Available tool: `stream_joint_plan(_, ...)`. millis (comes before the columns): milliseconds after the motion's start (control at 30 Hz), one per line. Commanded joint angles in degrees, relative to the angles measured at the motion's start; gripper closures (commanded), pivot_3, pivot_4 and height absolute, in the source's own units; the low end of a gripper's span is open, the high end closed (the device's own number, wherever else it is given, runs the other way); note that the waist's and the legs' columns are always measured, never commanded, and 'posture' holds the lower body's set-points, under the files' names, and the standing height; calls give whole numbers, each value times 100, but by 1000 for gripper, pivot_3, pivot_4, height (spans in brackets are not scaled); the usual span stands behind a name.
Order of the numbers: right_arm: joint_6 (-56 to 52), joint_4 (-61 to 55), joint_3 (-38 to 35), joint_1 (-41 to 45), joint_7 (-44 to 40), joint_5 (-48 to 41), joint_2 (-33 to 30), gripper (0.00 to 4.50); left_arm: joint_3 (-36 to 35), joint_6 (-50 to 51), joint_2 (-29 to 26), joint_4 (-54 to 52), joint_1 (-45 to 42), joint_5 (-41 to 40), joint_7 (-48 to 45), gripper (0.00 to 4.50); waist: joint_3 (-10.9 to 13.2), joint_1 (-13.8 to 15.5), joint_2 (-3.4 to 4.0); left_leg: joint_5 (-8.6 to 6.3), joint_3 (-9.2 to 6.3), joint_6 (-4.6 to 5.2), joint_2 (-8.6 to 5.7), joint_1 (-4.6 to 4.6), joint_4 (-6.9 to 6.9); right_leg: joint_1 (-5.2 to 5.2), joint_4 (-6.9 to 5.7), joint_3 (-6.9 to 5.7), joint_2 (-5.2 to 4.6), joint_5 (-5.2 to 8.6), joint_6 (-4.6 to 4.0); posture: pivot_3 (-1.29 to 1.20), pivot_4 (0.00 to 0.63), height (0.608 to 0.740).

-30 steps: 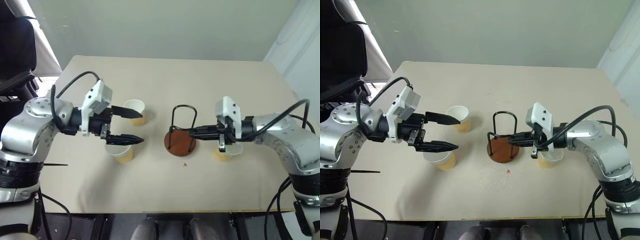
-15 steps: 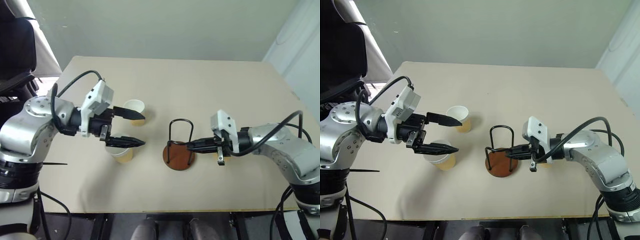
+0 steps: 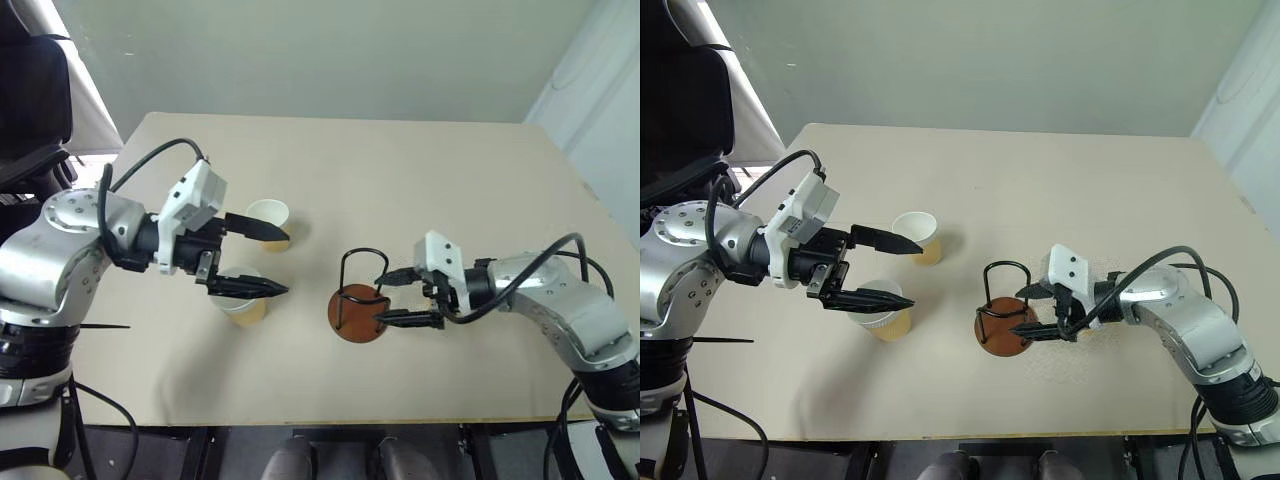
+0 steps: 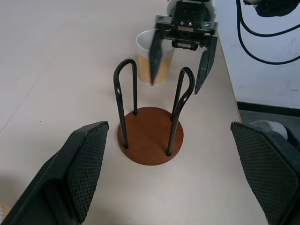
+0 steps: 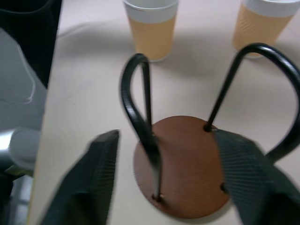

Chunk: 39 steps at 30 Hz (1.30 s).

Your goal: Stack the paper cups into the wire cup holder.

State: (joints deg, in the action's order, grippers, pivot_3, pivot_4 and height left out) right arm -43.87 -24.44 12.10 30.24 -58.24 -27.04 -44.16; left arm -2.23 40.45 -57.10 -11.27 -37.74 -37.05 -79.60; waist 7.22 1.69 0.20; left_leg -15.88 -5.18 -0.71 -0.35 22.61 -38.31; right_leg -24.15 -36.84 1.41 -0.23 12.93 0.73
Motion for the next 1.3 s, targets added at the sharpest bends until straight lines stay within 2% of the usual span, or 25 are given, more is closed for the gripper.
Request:
stream_joint_plan(33,-20,-138,-536,-95,68,-177,-147,550,-51,-31,-19,-127,-184,-51,23,0,0,6,0,0,0,0,0,0,0,0,1,0,0,0,0,0,150,740)
stream_joint_plan(333,-583,-797,-1803,-286,71,-953,-897,550,36,-132,82,-43,-262,12,7,0,0,4,0,-1,2,1,0,1,-2,1,0,1,-1,0,0,0,150,740)
stream_joint_plan(433,-682,-1143,-2316,-875,-224,-1016,-1607,550,98,-197,151,29,-311,44,-35,0,-1,42,-1,-2,1,1,0,3,0,3,2,0,-1,0,0,0,150,740)
stream_joint_plan(533,-497,-1237,-2490,-1373,-377,-891,-1999,550,159,-249,208,106,-363,92,-72,0,-1,40,-1,-3,2,-1,0,3,0,6,2,2,-2,1,1,0,150,740)
stream_joint_plan(700,57,-1056,-2226,-1688,-339,-406,-2238,550,282,-348,287,247,-482,162,-138,0,-1,17,-1,-3,8,-1,0,-10,-1,8,-7,9,-2,1,1,0,150,740)
stream_joint_plan(967,725,-712,-1278,-1417,-346,361,-2182,550,295,-393,281,233,-491,202,-183,0,-1,-16,-1,-3,9,9,0,-20,-5,15,-9,10,0,0,2,0,150,740)
stream_joint_plan(1300,1388,-54,-441,-1044,-533,1171,-2052,550,178,-359,170,79,-341,229,-108,0,-1,-14,-1,-6,9,18,0,-17,-13,16,-7,10,-1,1,3,0,150,740)
